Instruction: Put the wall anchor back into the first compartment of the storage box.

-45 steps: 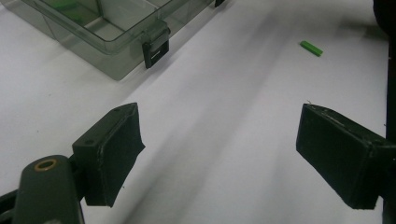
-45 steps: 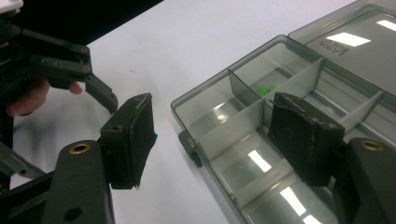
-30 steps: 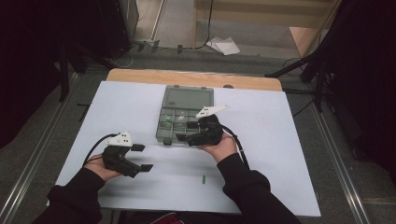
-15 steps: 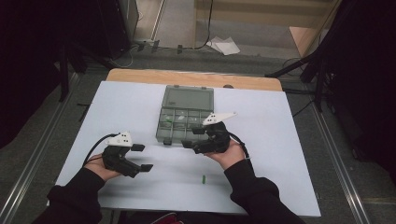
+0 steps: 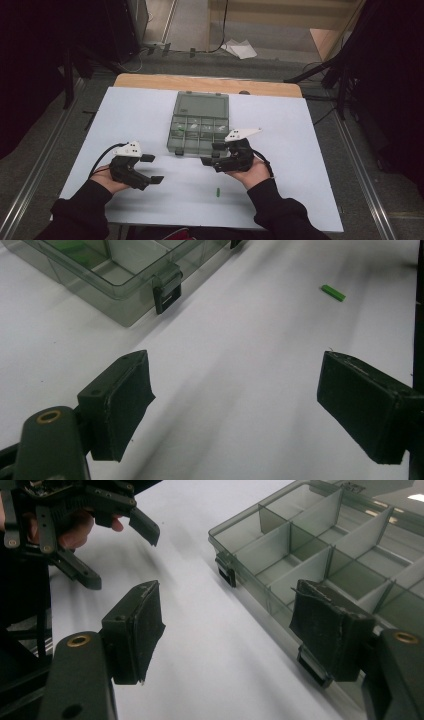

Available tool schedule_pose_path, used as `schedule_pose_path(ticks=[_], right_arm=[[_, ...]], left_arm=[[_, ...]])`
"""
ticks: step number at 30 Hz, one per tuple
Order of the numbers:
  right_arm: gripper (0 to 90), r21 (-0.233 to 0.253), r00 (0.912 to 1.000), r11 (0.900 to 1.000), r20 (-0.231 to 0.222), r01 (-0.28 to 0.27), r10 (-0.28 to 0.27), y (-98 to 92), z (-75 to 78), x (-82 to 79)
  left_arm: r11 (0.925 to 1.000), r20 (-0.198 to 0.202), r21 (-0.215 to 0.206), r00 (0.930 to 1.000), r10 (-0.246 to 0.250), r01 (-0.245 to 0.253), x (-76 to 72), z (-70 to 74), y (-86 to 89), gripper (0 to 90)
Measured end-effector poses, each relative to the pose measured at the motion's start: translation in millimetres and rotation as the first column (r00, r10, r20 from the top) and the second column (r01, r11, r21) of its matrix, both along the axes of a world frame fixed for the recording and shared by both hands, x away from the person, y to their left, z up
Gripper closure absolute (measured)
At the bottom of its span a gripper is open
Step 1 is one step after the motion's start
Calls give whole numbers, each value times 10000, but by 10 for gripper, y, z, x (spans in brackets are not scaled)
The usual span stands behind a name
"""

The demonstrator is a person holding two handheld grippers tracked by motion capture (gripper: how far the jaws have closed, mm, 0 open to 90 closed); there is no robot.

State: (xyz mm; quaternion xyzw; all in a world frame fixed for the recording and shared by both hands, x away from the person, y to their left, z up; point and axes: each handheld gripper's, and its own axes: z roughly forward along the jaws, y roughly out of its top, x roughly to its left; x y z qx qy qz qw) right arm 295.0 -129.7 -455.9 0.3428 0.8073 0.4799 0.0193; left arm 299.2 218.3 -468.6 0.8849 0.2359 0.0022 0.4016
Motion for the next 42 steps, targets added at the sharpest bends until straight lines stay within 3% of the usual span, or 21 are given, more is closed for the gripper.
schedule_pose_path(ticks=[12,14,17,18,24,29,31,32,42], right_arm=[[303,68,10000,10000,-75,25,-25,-84,-102,-150],[303,34,10000,10000,-76,44,-44,-95,-136,-180],[304,15,10000,10000,-81,32,-31,-116,-150,-223],[303,35,10000,10000,-48,42,-42,-124,-152,-236],[305,32,9999,9999,17,111,-111,-165,-181,-312],[305,-92,9999,9998,-12,155,-155,-163,-216,-358],[307,-80,9999,9999,12,147,-147,-160,-224,-383],[307,-110,9998,9998,61,170,-170,-159,-230,-391],[308,-362,9998,9993,170,67,-61,-150,-314,-451]], left_arm=[[9999,24,-91,10000,-55,55,-1,2,-3,138],[9998,-2,195,10000,-94,94,-4,24,4,137],[9999,-2,139,10000,-83,83,-1,18,2,138],[10000,31,-66,10000,-41,42,-2,2,-4,137],[10000,41,-85,10000,-7,7,0,4,2,138],[9999,53,-103,10000,22,-22,-7,4,1,137],[9999,20,138,10000,-16,16,-6,20,6,137],[9999,59,-103,10000,21,-21,-6,4,0,137],[10000,80,-37,10000,8,-8,-5,15,8,138]])
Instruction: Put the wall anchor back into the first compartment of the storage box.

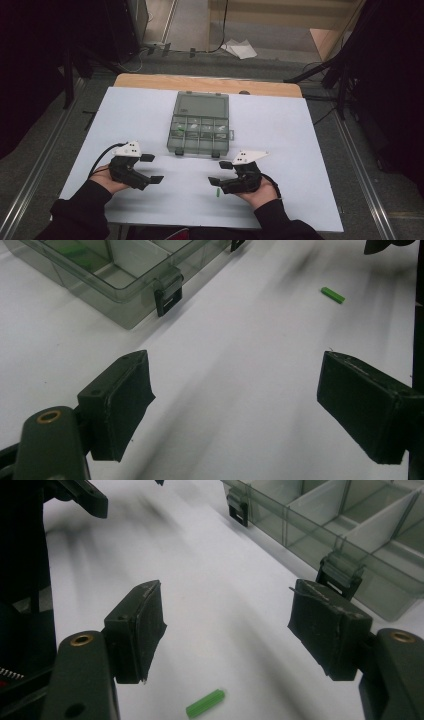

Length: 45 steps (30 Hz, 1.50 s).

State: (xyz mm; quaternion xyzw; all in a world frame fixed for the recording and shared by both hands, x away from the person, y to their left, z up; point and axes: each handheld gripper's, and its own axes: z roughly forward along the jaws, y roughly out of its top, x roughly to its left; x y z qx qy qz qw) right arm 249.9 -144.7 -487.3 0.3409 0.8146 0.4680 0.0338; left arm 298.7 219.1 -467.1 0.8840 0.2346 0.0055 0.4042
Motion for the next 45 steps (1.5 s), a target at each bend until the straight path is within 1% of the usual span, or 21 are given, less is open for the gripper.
schedule_pose_path(ticks=[1,5,9,13,15,17,19,21,25,27,28,30,33,35,38,45], right_arm=[[308,34,10000,10000,-84,15,-14,0,-7,-5],[312,-12,9999,10000,-146,23,-24,14,-57,-20],[313,-234,9997,9997,-263,-8,2,38,-105,-41],[326,-350,9994,9991,-238,228,-236,28,-141,-83],[334,-372,9990,9989,-330,277,-289,22,-157,-106],[337,-436,9990,9986,-319,294,-308,27,-179,-128],[343,-486,9988,9983,-364,314,-332,36,-187,-148],[351,-580,9991,9978,-271,320,-336,38,-191,-166],[367,-634,9988,9973,-311,361,-382,28,-207,-188],[376,-703,9982,9966,-368,440,-467,23,-215,-197],[381,-748,9974,9959,-476,513,-549,25,-222,-205],[391,-850,9972,9951,-512,500,-545,23,-233,-214],[417,-960,9973,9943,-532,452,-505,36,-253,-247],[450,-1052,9972,9938,-607,361,-427,50,-267,-273],[502,-1231,9982,9921,-509,249,-314,78,-284,-303],[611,-1419,9974,9894,-594,311,-398,100,-286,-374]], left_arm=[[10000,-4,23,10000,-5,5,-1,3,0,138],[10000,30,-70,10000,-1,1,-10,5,-5,138],[9999,55,-102,10000,-18,19,-10,6,-2,138],[9999,53,-115,10000,-23,24,-10,7,-3,138],[10000,51,-90,10000,-32,32,-9,9,-4,138],[10000,47,-70,10000,-30,30,-10,9,-5,138],[10000,49,-71,10000,-33,33,-10,9,-5,138],[10000,45,-72,10000,-28,29,-9,9,-4,138],[10000,43,-58,10000,-35,35,-10,9,-6,138],[10000,16,-82,10000,-33,33,-8,6,-8,138],[10000,6,-78,10000,-32,32,-5,4,-9,138],[10000,-7,-63,10000,-7,7,-3,4,-5,138],[10000,-13,-44,10000,3,-3,-3,4,-7,138],[10000,-12,-84,10000,-17,17,-5,-1,-13,138],[10000,-8,-70,10000,-13,13,-4,3,-8,138],[10000,6,-94,10000,23,-23,2,7,4,138]])
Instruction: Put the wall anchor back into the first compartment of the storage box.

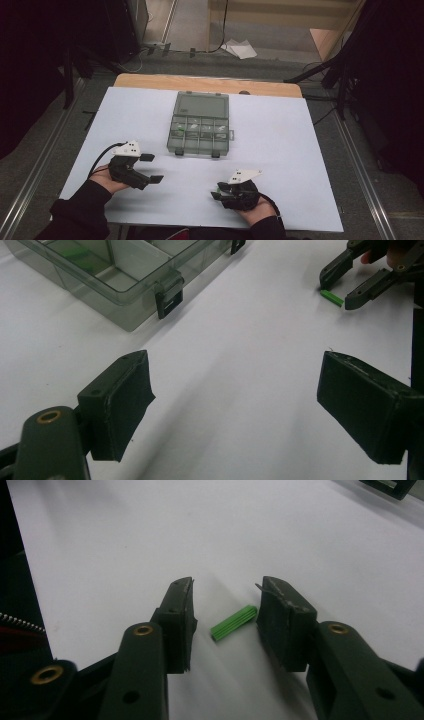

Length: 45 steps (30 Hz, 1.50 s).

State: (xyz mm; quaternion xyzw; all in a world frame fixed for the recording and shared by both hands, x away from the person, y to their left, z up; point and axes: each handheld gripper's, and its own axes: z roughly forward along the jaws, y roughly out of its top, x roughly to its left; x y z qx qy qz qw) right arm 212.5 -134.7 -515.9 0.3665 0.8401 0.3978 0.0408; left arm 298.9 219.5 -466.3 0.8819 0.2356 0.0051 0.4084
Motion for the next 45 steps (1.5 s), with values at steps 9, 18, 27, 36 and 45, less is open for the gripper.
schedule_pose_path(ticks=[9,18,27,36,45], right_arm=[[772,-276,9990,9996,432,85,-73,26,-22,-29],[854,-225,9997,9995,143,221,-218,11,-17,9],[857,86,9994,9999,-307,150,-147,33,-7,90],[856,286,9998,9995,-125,143,-140,68,31,157],[856,701,9993,9970,-166,337,-326,78,120,314]], left_arm=[[10000,20,-17,10000,11,-11,3,-1,4,138],[10000,-4,28,10000,-19,19,0,3,0,138],[10000,10,-19,10000,-5,5,4,-2,3,138],[10000,-2,-10,10000,18,-18,6,-2,9,138],[10000,-12,-15,10000,15,-15,6,-2,14,138]])
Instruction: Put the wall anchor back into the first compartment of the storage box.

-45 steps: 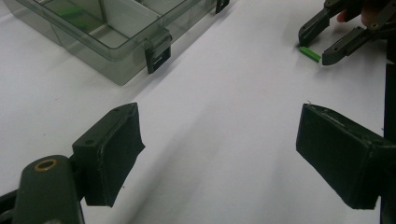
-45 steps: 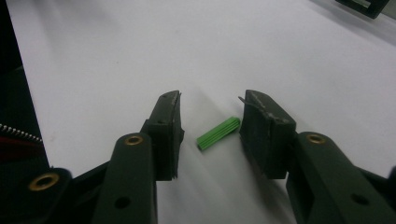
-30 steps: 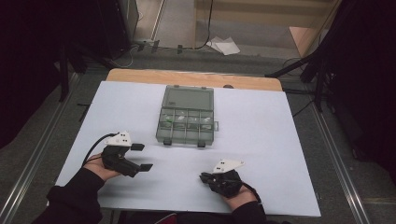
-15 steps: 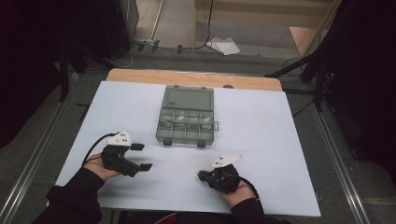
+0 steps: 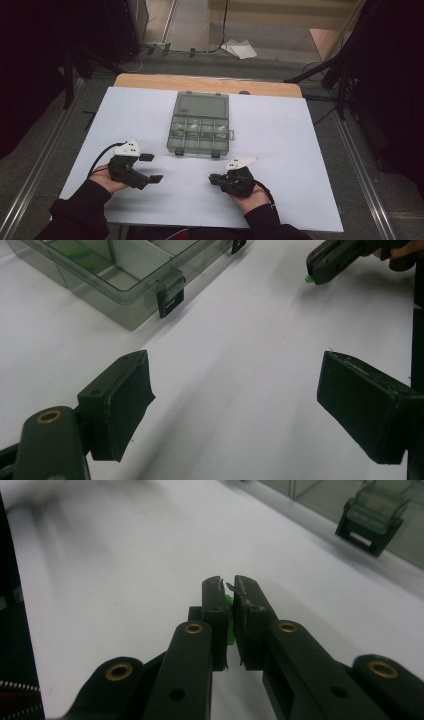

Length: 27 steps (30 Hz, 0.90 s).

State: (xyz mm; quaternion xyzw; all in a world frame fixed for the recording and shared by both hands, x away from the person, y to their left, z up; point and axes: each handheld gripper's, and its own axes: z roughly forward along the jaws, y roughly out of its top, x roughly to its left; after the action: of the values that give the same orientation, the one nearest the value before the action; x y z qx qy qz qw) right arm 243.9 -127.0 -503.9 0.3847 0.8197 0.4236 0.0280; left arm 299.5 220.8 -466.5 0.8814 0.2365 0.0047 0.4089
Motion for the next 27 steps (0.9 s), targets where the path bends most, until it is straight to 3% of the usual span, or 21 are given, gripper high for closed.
schedule_pose_path(ticks=[4,7,27], right_arm=[[856,130,10000,9999,-89,3,-2,9,25,46],[856,188,10000,9998,-33,-49,50,20,30,71],[856,446,9997,9988,-137,-175,181,144,158,294]], left_arm=[[9998,-38,182,10000,-22,23,5,12,4,138],[10000,-10,22,10000,-13,13,3,1,-2,138],[10000,-21,10,10000,-4,4,9,5,-2,138]])
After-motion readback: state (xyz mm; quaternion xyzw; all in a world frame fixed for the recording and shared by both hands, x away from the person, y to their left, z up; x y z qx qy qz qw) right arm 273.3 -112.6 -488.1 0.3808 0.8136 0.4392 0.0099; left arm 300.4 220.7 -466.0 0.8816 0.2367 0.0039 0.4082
